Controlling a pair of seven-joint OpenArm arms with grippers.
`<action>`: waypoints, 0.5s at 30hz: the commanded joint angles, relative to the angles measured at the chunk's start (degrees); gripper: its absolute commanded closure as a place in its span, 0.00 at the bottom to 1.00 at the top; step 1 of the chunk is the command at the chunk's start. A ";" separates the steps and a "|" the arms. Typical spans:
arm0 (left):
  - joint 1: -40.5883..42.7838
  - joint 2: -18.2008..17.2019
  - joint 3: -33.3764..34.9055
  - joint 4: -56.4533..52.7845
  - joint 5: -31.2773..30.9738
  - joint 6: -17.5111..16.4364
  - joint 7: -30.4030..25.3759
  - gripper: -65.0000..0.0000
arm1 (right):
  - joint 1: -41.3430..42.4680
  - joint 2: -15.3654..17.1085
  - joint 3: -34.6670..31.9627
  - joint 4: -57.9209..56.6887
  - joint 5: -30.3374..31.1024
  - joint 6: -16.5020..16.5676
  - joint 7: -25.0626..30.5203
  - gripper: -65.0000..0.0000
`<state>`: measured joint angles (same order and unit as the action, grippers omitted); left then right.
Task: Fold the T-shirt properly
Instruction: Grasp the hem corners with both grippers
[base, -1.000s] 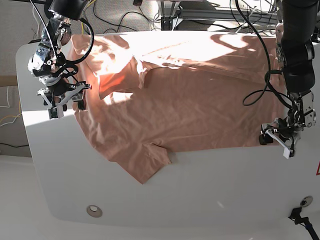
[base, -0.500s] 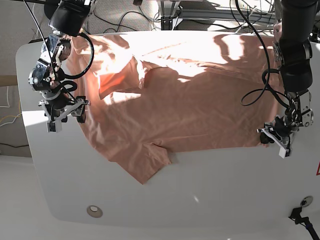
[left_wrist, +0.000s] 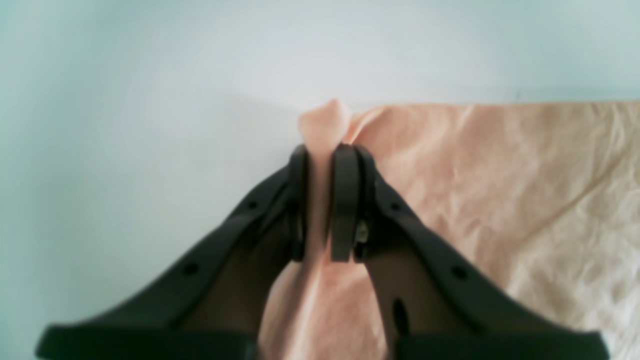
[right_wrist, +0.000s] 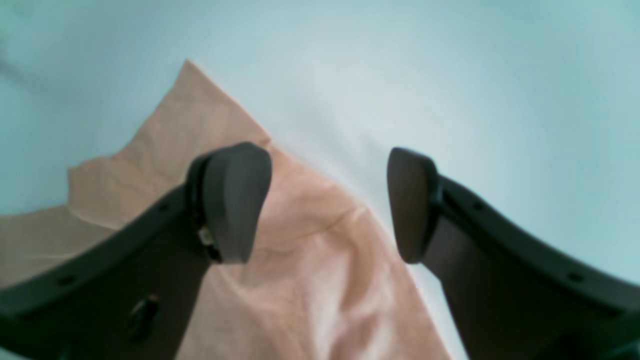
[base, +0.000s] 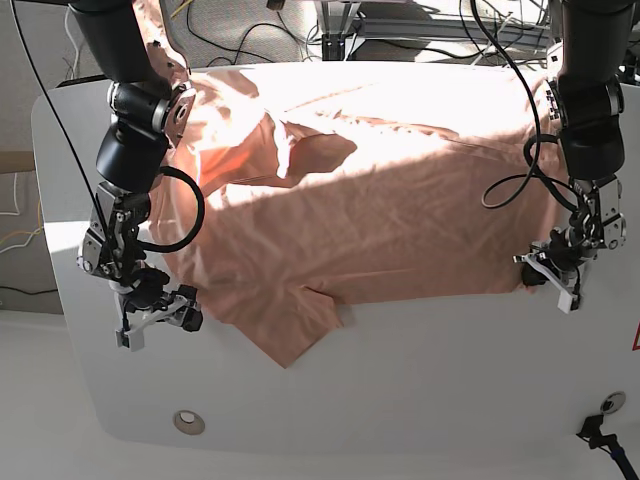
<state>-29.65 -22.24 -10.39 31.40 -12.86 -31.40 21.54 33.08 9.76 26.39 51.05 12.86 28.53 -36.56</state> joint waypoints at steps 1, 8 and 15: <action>-1.25 -0.75 -0.02 0.65 0.42 -0.29 1.01 0.92 | 3.27 0.83 -5.07 -4.59 0.72 0.70 4.34 0.39; -1.25 -0.93 0.06 0.65 0.42 -0.38 1.10 1.00 | 6.61 2.07 -11.32 -17.68 0.81 0.61 15.41 0.39; -1.25 -1.98 0.06 0.65 0.51 -0.38 1.10 1.00 | 6.52 1.71 -11.32 -20.85 0.81 0.70 17.96 0.39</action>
<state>-29.69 -22.92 -10.28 31.48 -12.84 -31.66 22.22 37.36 11.07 15.00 29.39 12.84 28.56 -20.05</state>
